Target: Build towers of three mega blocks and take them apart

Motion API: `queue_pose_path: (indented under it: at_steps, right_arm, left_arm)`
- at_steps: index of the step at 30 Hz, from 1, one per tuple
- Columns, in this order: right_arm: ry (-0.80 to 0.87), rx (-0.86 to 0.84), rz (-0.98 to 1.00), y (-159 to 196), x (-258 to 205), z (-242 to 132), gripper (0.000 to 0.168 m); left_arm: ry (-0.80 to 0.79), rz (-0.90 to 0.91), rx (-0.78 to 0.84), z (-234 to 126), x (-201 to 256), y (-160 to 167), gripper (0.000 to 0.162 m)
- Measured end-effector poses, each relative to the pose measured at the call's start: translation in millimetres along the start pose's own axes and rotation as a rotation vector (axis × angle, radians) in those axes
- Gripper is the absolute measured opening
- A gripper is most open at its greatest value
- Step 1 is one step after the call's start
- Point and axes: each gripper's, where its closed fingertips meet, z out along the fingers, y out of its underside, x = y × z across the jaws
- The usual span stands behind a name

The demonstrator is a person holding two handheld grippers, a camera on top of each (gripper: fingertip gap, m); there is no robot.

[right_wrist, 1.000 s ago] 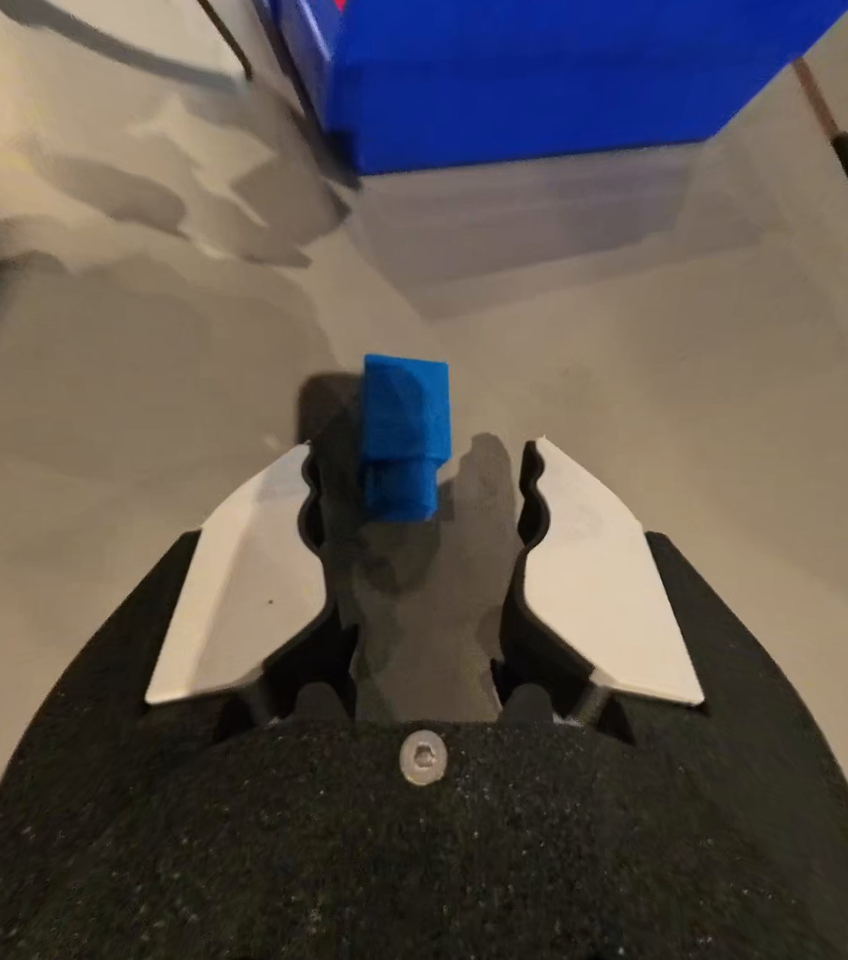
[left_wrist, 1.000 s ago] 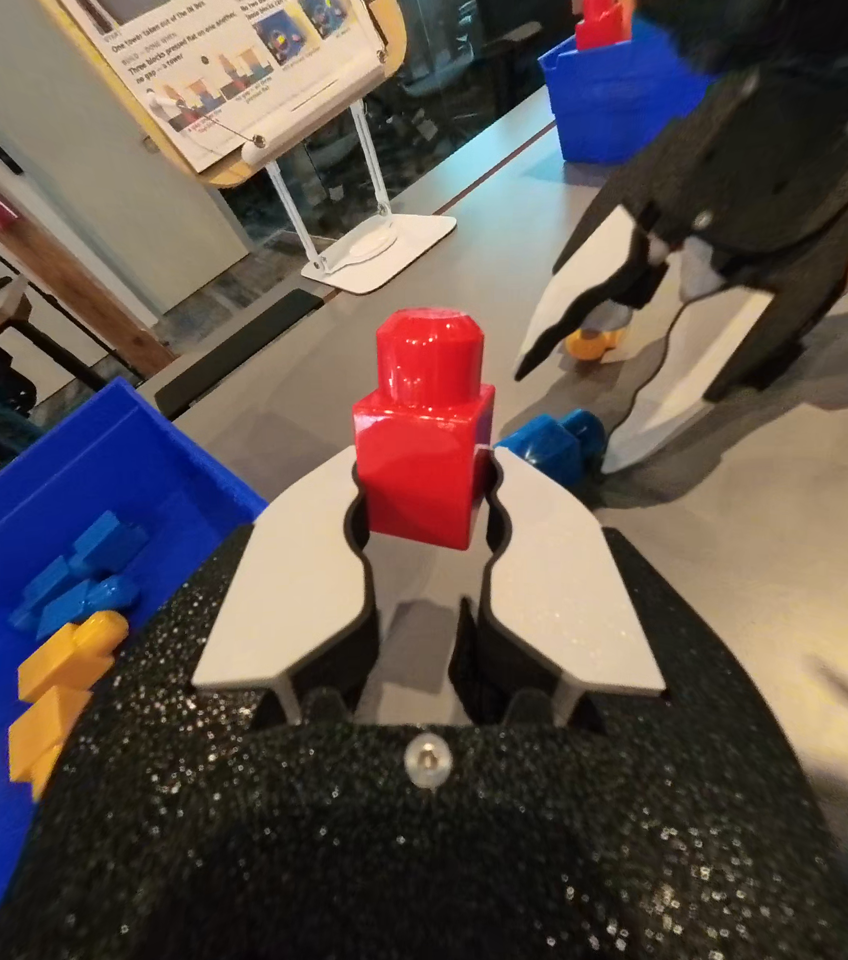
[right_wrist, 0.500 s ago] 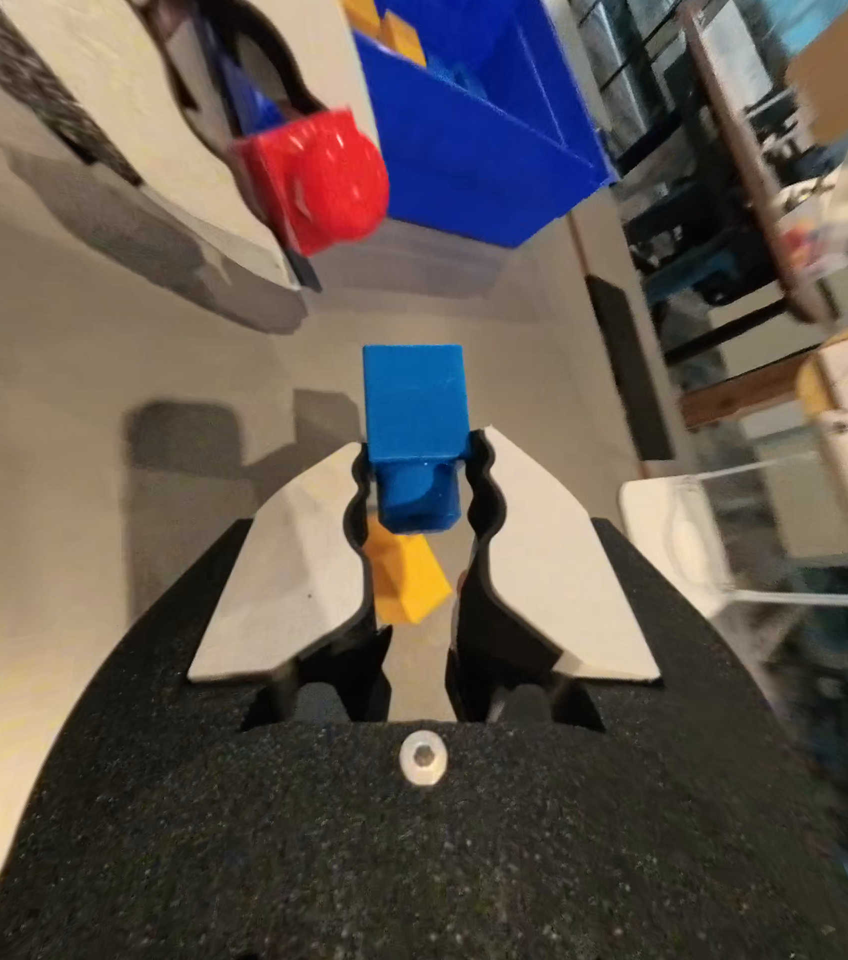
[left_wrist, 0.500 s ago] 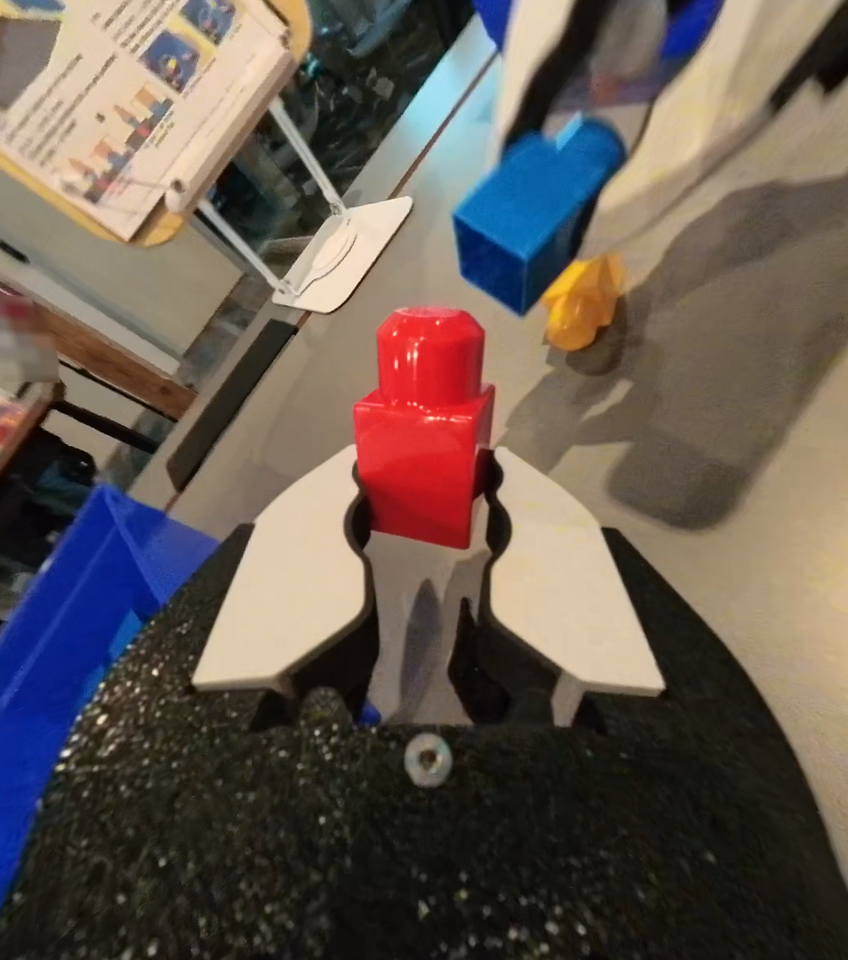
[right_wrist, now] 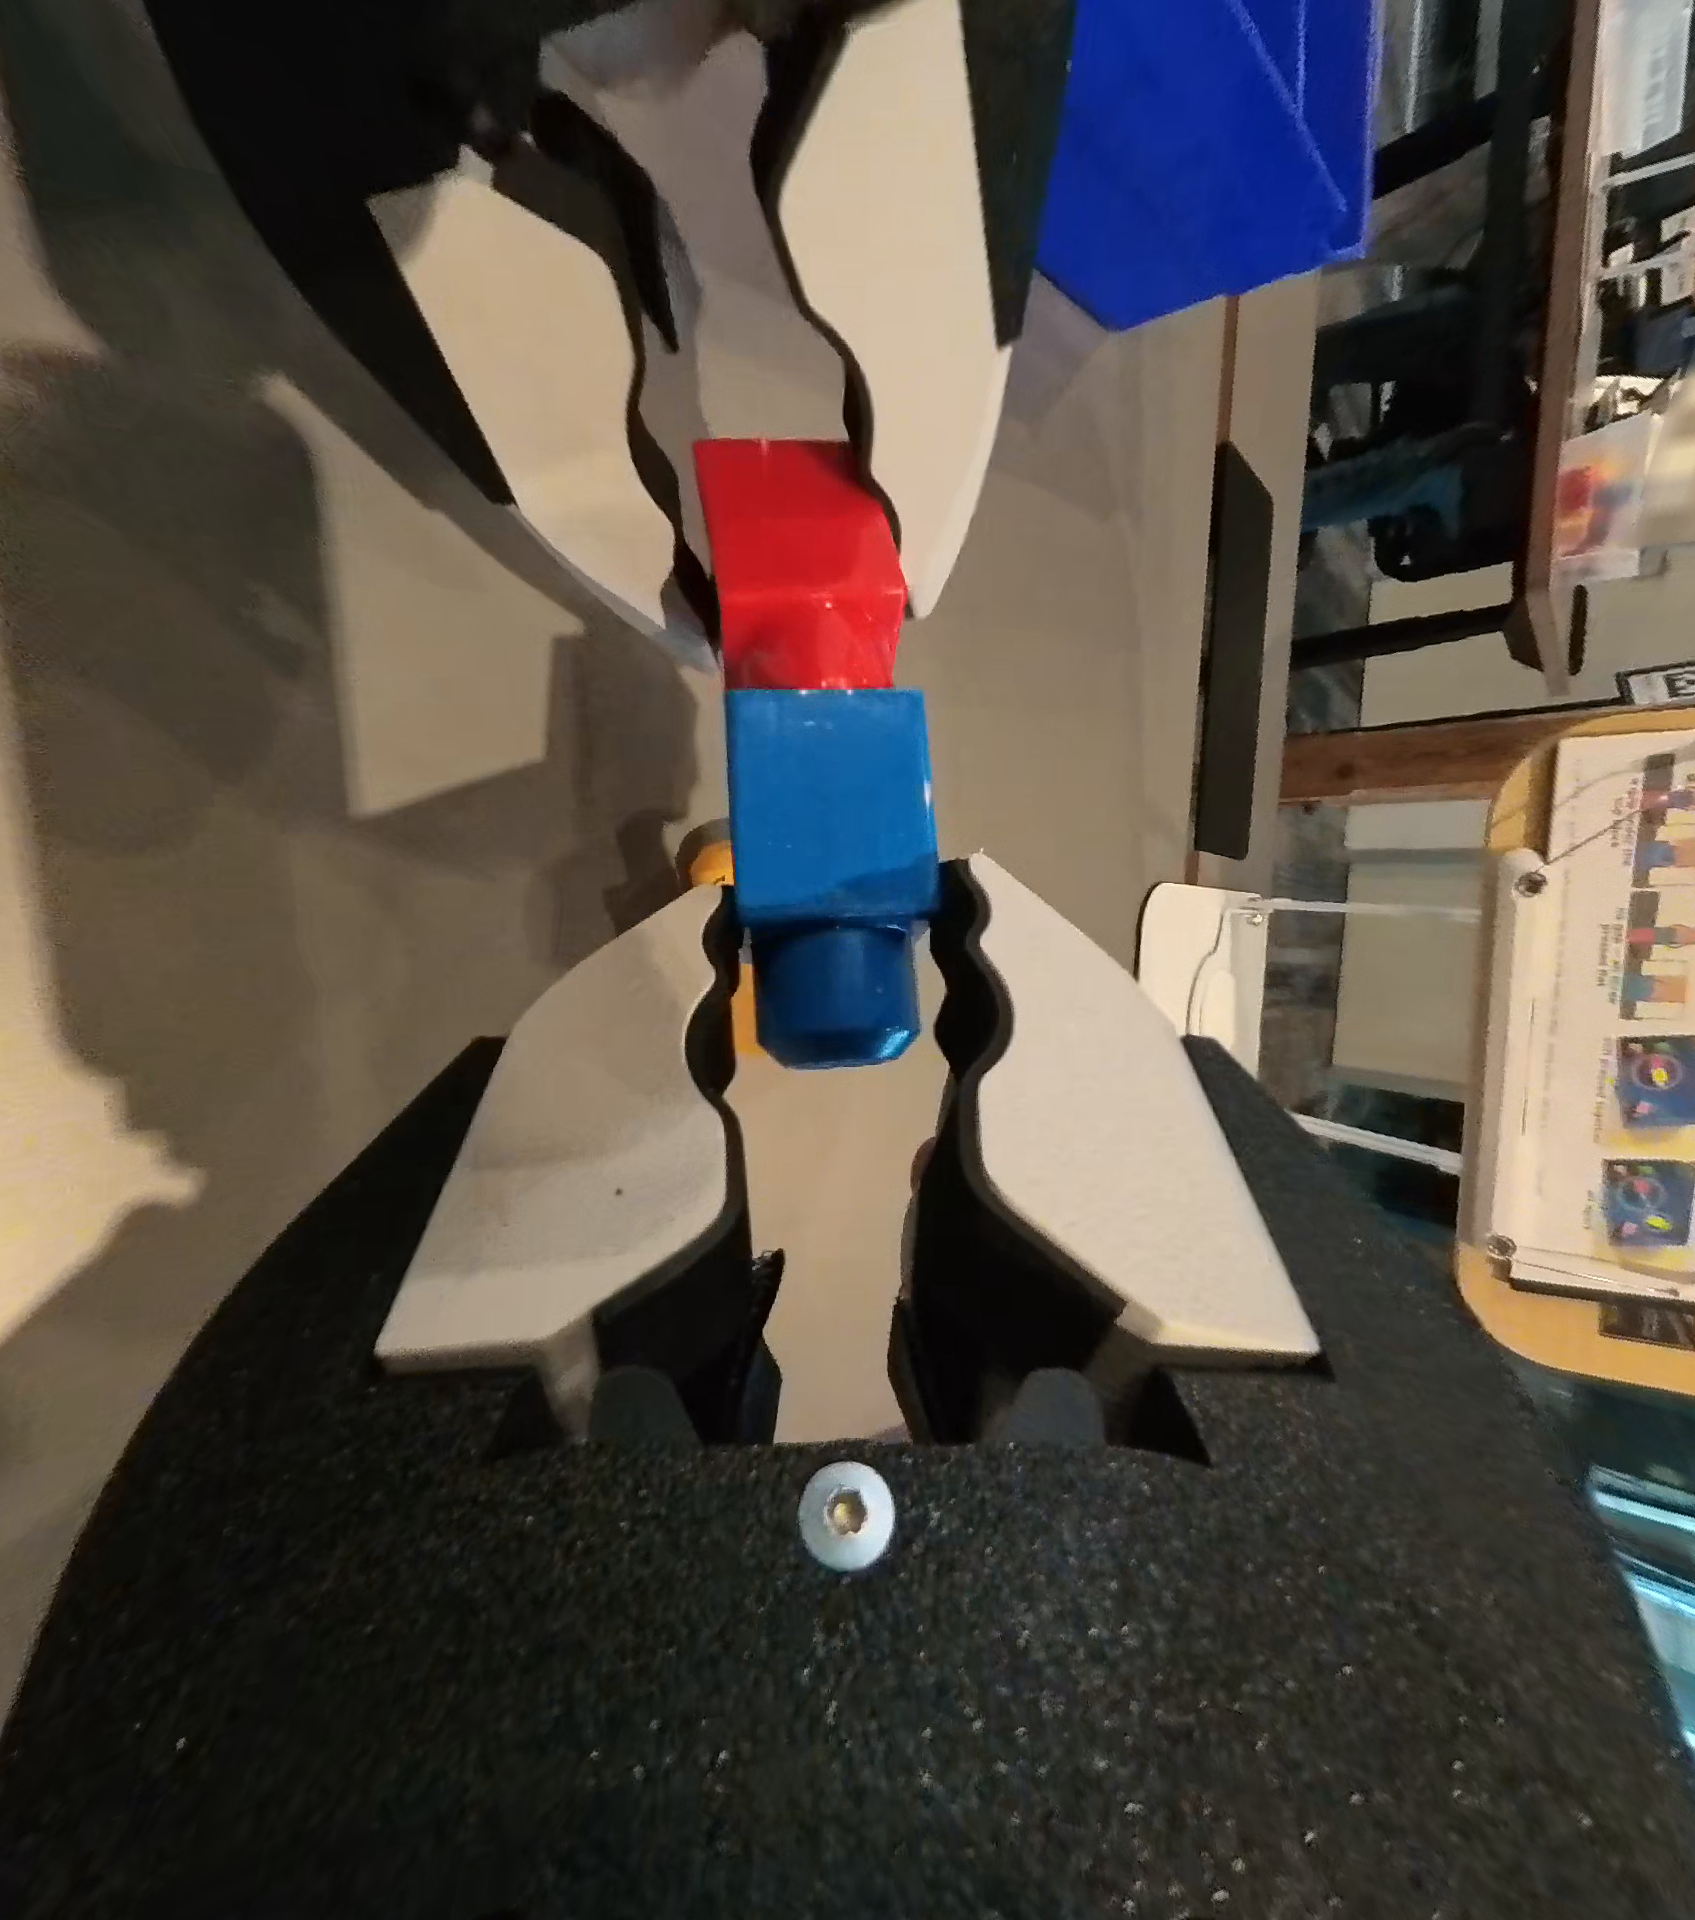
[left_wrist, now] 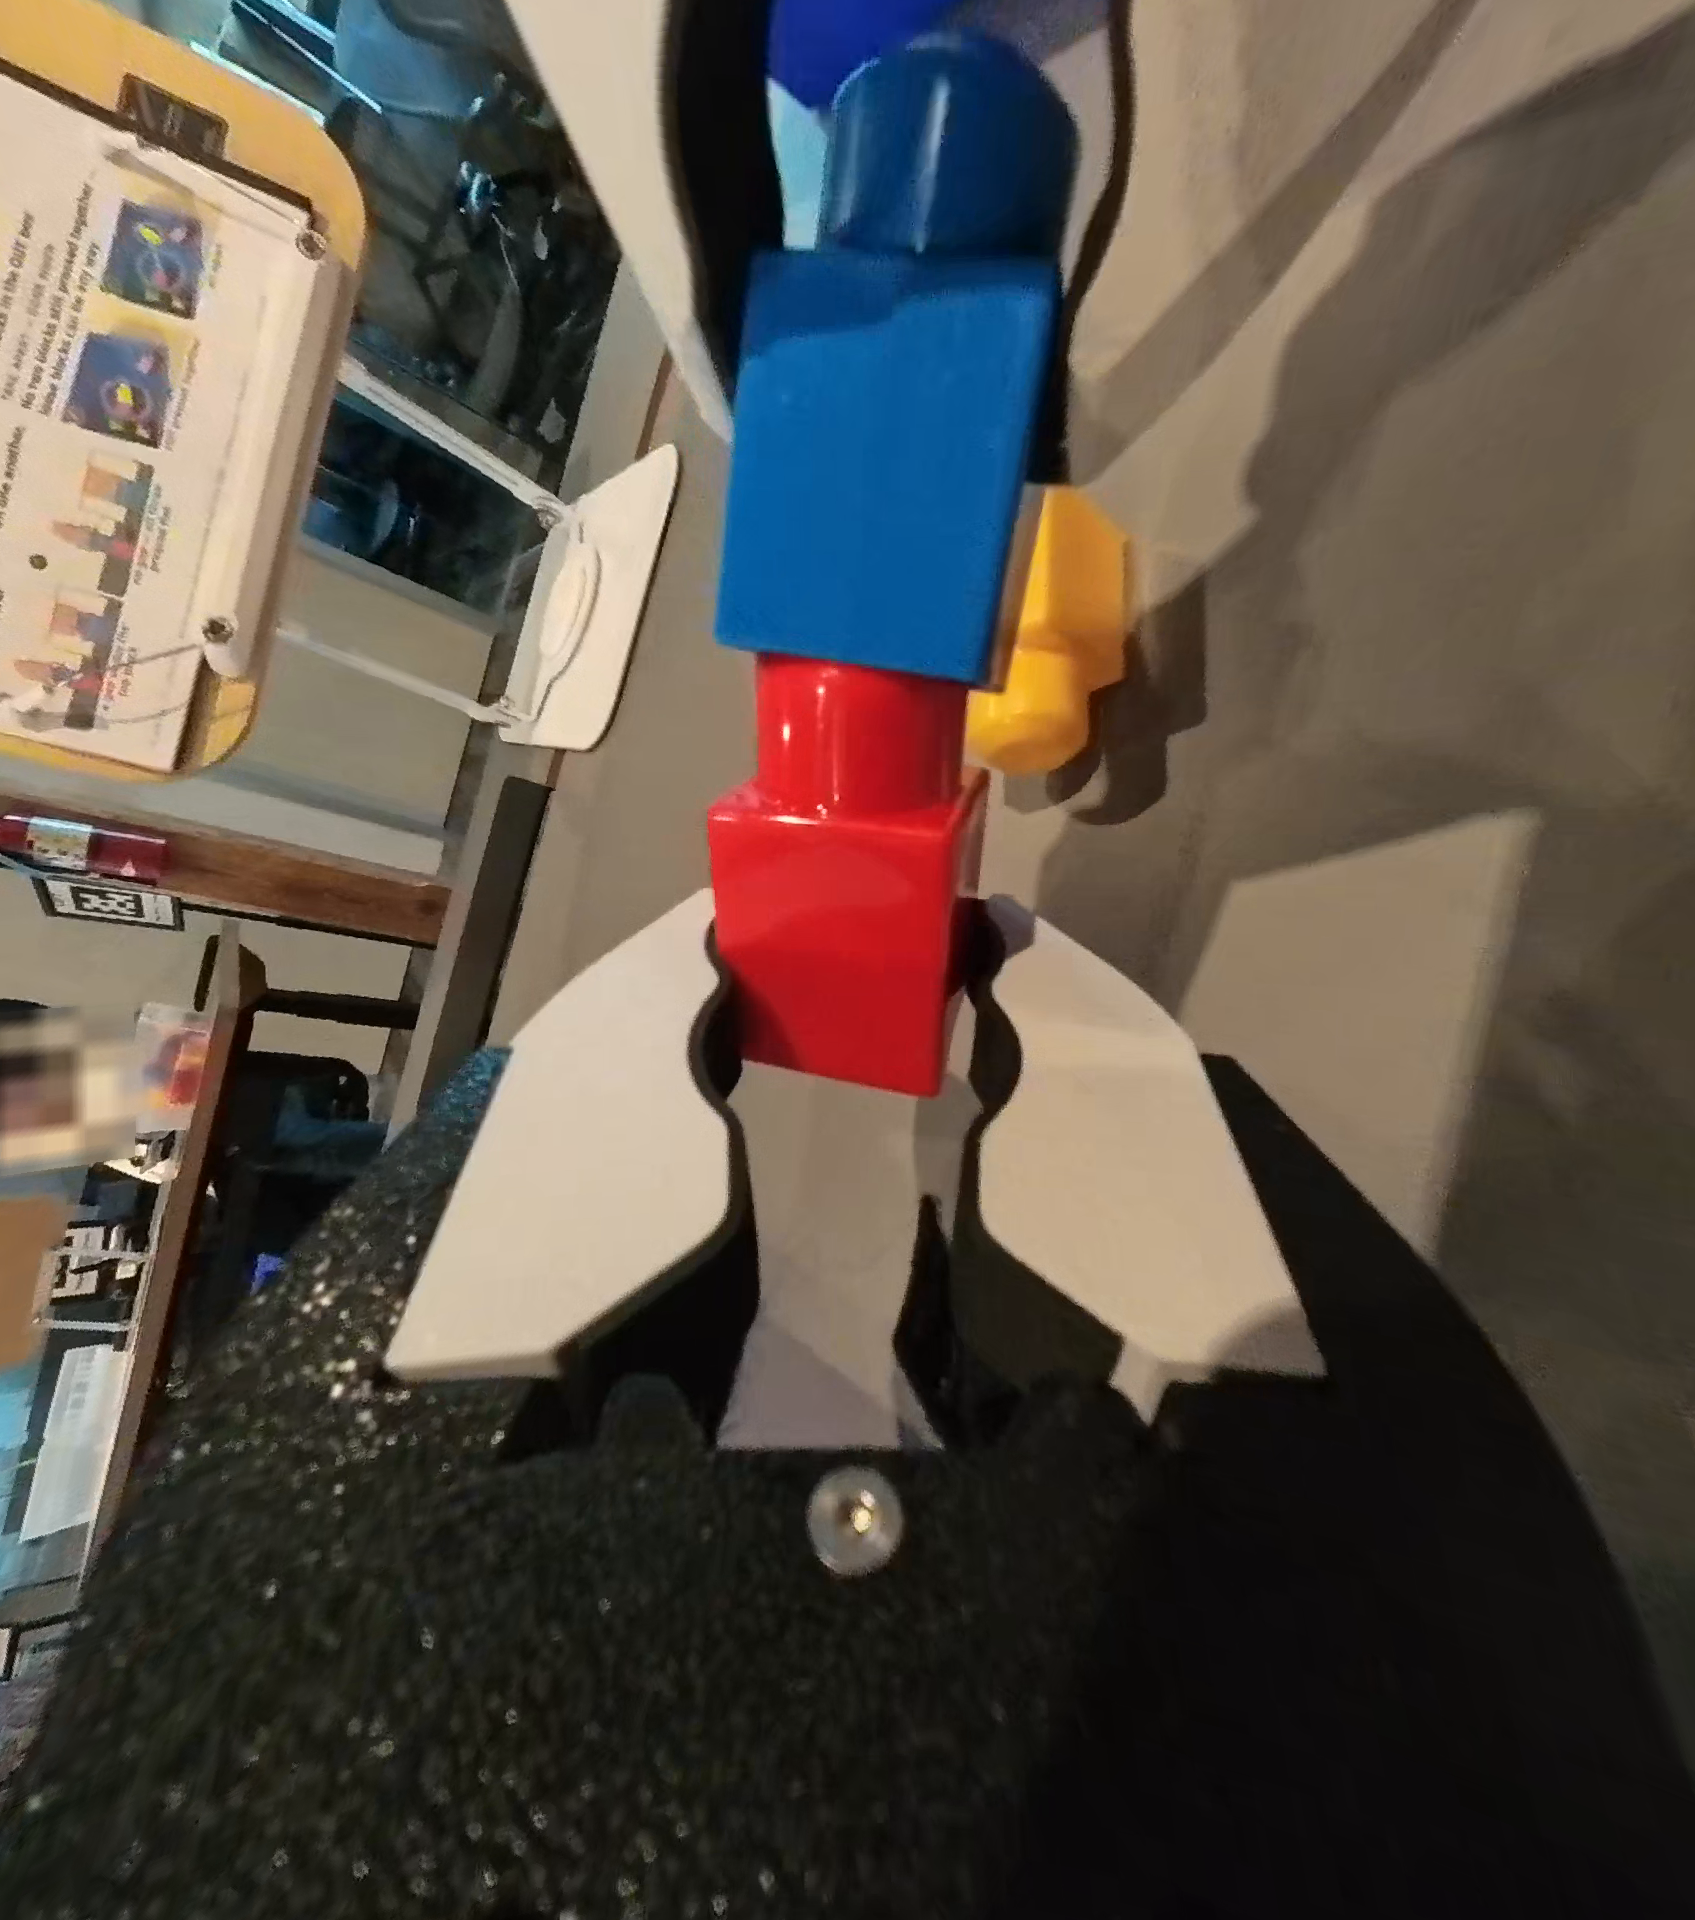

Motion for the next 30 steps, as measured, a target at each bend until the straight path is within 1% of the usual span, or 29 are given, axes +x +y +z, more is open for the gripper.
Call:
queue_pose_path:
  at_steps: [6, 10, 15, 20, 26, 30]
  right_arm:
    - [0.028, -0.001, -0.050, -2, -2, 3, 0.036]
    - [-0.013, 0.030, 0.032, -3, -4, 3, 0.036]
    - [-0.043, 0.014, 0.031, 0, -11, 7, 0.036]
    - [-0.033, 0.040, -0.002, 0, -11, 8, 0.036]
    - [0.052, 0.073, -0.122, -2, -7, 8, 0.036]
    - [0.041, 0.077, -0.108, 0, -9, 10, 0.036]
  left_arm:
    - [0.018, 0.032, -0.020, 1, 4, -2, 0.041]
    - [-0.004, 0.046, -0.029, 2, 4, -3, 0.041]
    - [-0.032, 0.128, -0.065, 3, 7, -3, 0.041]
    - [-0.006, 0.121, -0.039, 1, 10, -6, 0.039]
    - [0.013, 0.091, -0.021, 0, 8, -7, 0.036]
    - [0.022, 0.088, -0.026, 1, 12, -6, 0.036]
